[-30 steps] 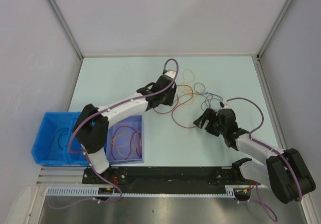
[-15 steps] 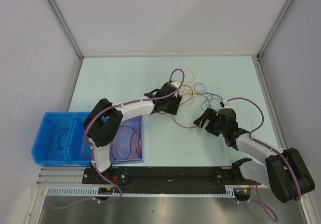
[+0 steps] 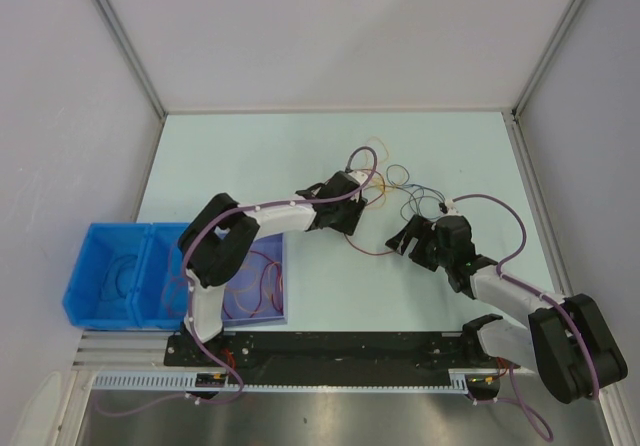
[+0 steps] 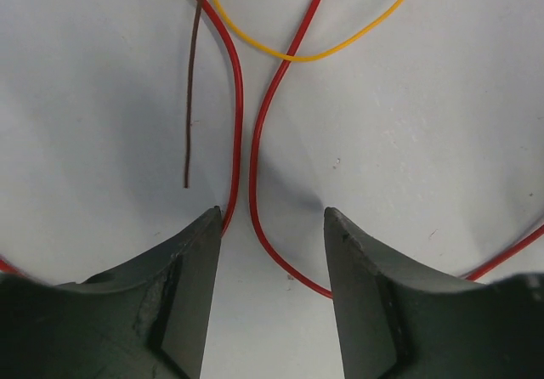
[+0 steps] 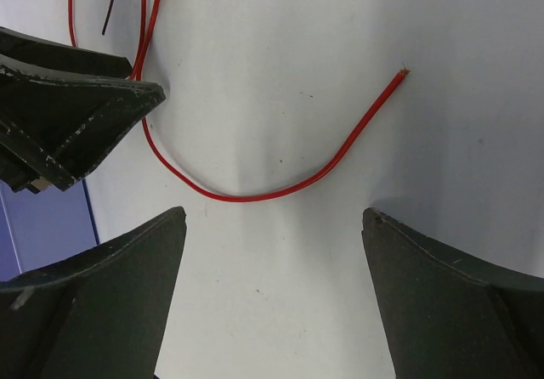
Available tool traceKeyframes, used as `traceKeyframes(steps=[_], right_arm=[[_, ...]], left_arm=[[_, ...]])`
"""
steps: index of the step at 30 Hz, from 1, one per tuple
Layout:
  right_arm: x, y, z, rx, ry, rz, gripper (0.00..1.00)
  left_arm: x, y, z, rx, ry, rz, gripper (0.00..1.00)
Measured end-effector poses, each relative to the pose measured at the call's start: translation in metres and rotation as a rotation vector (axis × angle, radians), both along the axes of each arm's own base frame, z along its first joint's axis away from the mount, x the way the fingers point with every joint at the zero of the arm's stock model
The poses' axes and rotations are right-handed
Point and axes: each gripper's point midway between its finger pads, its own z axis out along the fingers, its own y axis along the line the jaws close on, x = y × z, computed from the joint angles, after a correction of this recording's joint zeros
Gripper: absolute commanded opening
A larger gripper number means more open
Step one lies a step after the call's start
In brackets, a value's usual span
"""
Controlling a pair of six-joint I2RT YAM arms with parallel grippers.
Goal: Untangle the cables
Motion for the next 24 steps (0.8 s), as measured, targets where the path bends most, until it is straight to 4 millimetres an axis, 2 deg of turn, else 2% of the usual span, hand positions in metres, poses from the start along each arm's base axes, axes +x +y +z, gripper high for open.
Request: traceKeyframes(steps=[10, 11, 12, 13, 19, 20, 24], right_arm=[[0.001, 0.000, 0.000, 0.006, 0.000, 0.000, 0.89], [0.001, 0.000, 0.000, 0.007, 0.000, 0.001, 0.89], [0.001, 0.000, 0.000, 0.007, 0.000, 0.001, 0.89], [0.001, 0.000, 0.000, 0.007, -0.001, 0.001, 0.89], [0.002, 0.000, 0.000, 0.010, 0.000, 0.001, 0.89], [0.002, 0.000, 0.000, 0.010, 0.000, 0.001, 0.89], [0.001, 0.000, 0.000, 0.012, 0.000, 0.004, 0.89]], left_arm=[[0.010, 0.004, -0.001, 0.050, -0.032, 0.005, 0.57], [0.011, 0.005, -0.001, 0.061, -0.035, 0.005, 0.56], [0.012, 0.007, -0.002, 0.071, -0.039, 0.005, 0.46], [0.012, 0.009, -0.002, 0.077, -0.040, 0.007, 0.44], [0.016, 0.013, -0.002, 0.085, -0.033, 0.004, 0.43], [0.016, 0.013, -0.003, 0.081, -0.028, 0.002, 0.41], [0.015, 0.012, -0.003, 0.069, -0.022, -0.001, 0.00]])
